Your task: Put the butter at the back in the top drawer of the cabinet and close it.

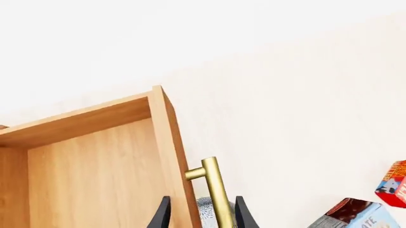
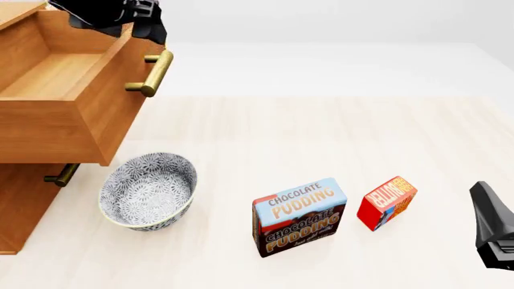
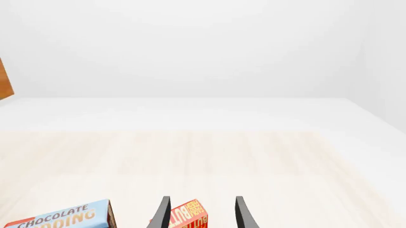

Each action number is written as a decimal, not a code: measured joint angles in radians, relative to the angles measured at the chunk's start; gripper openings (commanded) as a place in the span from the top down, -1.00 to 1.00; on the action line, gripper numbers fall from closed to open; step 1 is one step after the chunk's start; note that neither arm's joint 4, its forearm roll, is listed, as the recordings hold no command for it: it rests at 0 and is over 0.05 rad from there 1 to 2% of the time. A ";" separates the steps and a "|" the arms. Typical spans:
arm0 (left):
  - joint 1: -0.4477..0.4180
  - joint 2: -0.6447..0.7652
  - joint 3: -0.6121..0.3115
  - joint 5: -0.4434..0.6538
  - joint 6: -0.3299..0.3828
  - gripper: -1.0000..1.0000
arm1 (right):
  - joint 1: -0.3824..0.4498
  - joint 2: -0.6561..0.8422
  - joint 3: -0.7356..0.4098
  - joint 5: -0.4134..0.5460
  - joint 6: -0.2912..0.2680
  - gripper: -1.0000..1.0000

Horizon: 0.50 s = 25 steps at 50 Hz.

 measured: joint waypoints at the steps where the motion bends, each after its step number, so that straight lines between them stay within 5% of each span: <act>1: -0.009 -0.008 -0.011 0.001 0.008 -1.00 | 0.000 0.000 0.000 0.000 0.000 -1.00; 25: -0.112 -0.102 -0.115 0.008 0.085 -1.00 | 0.000 0.000 0.000 0.000 0.000 -1.00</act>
